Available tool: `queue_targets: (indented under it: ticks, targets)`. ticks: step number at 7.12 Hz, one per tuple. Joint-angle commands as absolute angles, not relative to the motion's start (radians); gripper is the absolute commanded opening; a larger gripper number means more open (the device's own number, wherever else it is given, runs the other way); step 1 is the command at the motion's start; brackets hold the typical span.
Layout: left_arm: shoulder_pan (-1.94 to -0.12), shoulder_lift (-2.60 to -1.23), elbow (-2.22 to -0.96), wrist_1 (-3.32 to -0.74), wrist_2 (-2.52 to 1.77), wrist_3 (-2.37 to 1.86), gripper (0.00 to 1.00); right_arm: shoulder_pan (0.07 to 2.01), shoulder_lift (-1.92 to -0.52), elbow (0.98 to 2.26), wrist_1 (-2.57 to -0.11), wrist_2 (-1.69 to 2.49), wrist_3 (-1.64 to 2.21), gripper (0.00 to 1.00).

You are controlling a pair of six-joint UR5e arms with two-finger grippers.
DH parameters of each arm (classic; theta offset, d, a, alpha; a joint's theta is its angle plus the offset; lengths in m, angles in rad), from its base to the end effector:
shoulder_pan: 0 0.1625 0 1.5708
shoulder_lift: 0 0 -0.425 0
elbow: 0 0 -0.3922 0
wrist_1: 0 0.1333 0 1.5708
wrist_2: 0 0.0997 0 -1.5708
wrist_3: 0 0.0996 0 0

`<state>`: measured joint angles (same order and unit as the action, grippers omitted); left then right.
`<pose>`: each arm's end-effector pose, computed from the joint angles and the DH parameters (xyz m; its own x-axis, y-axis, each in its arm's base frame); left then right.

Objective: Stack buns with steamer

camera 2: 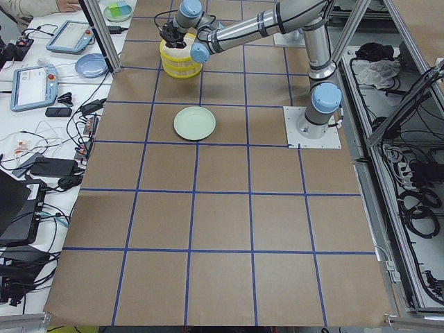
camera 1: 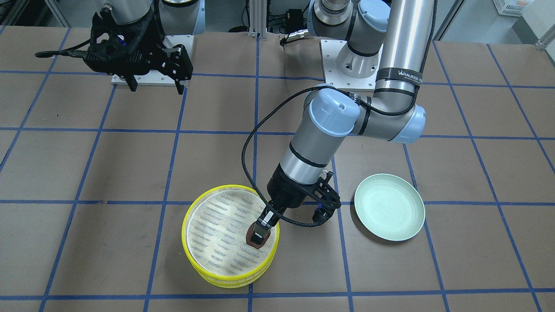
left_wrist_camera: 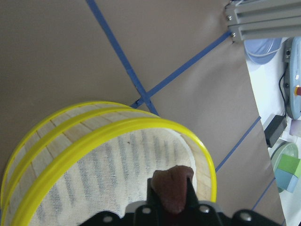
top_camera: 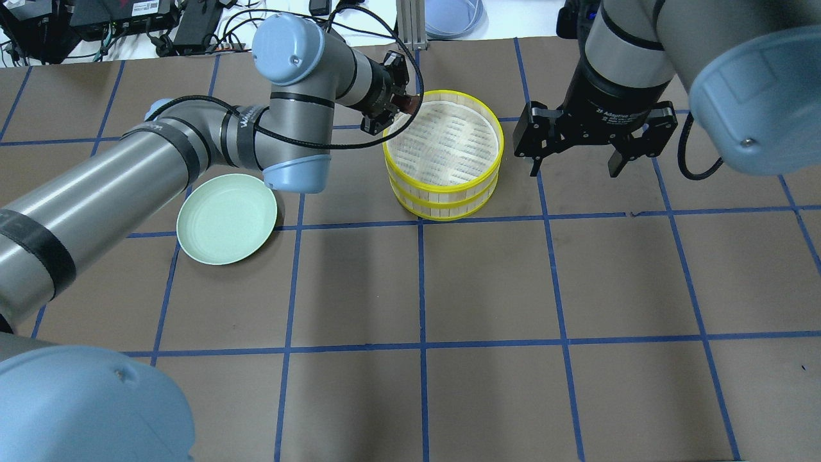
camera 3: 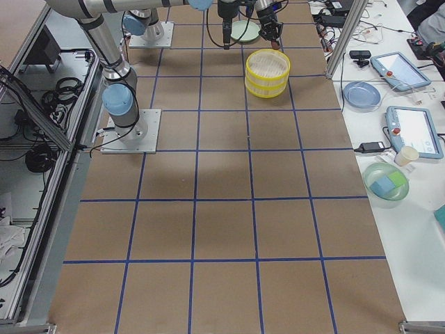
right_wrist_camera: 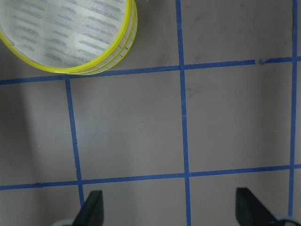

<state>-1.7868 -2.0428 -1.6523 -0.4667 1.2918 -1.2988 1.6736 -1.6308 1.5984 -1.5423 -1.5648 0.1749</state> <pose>-0.2989 -0.6121 0.3054 -0.4199 -0.7087 0.5670 -0.8257 0.5577 0.0855 0.1811 -0.4504 0.5002 -0.9974 0.0720 -0.0066 0.0720 0.9974 -0.0028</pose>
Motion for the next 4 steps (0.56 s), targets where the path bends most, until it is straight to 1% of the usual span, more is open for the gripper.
queue_targets:
  ticks: [1,2,3,4]
  targets:
    - [-1.799,-2.043,-1.69,-0.442,1.293,-1.305,0.53,1.658,-1.629,1.598,-1.54,-1.563,0.175,1.0]
    - [-1.799,-2.042,-1.689,-0.44,1.292,-1.308,0.86,1.654,-1.629,1.598,-1.539,-1.565,0.173,1.0]
    - [-1.799,-2.042,-1.689,-0.437,1.289,-1.313,0.99,1.654,-1.629,1.598,-1.537,-1.563,0.163,1.0]
    - [-1.799,-2.039,-1.681,-0.437,1.286,-1.313,1.0,1.654,-1.629,1.6,-1.534,-1.563,0.153,1.0]
